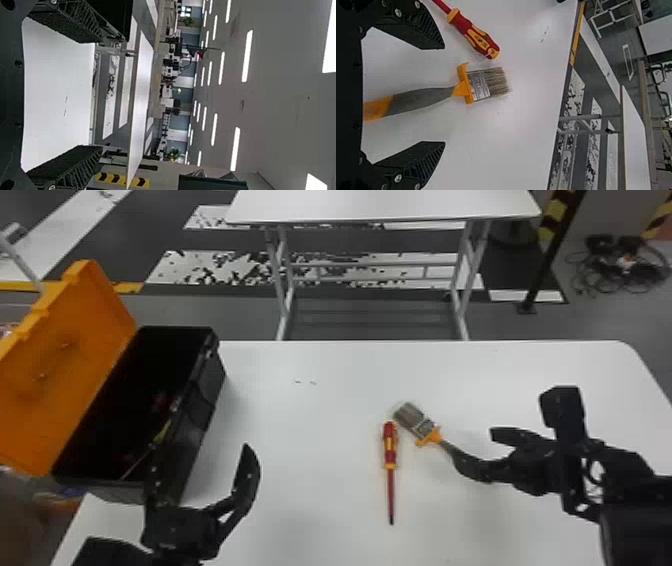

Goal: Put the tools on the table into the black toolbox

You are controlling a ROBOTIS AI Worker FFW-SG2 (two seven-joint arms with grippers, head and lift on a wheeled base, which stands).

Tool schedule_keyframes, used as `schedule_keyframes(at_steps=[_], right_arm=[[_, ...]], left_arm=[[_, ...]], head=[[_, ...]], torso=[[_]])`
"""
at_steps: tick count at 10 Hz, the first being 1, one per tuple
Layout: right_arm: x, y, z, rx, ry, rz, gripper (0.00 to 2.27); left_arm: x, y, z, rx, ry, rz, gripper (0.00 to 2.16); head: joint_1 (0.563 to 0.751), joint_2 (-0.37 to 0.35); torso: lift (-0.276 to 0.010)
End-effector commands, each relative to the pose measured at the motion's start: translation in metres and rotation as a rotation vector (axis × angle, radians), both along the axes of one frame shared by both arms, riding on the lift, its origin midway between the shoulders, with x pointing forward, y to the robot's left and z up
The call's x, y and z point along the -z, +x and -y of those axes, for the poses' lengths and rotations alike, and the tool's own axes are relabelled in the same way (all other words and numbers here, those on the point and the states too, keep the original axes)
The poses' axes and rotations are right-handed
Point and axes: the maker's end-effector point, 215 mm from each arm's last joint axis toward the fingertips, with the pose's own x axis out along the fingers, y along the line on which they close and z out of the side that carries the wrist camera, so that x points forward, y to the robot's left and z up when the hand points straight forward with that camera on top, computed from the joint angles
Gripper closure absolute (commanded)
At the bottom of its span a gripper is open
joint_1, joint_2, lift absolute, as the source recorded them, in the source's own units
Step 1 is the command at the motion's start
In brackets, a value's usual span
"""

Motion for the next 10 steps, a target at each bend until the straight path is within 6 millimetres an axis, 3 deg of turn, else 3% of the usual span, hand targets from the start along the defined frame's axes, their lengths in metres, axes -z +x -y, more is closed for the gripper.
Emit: schedule_keyframes(at_steps=[1,8,10], right_arm=[[0.011,-0.006,0.006,0.004,-0.045,-0.054,0.16],[0.021,-0.011,0.011,-0.002,-0.136,-0.118,0.22],[0.022,-0.012,0.009,-0.008,-0.147,-0.123,0.35]], left_arm=[[0.000,0.000,0.000,-0.001,-0.002,-0.001,0.03],[0.002,-0.001,-0.001,-0.001,-0.002,-0.004,0.03],[0.002,-0.001,0.000,-0.001,-0.004,-0.005,0.03]], head=[[0.695,0.089],[0.695,0.077],[0.695,0.077]], torso=[[-0.075],[-0.075],[-0.075]])
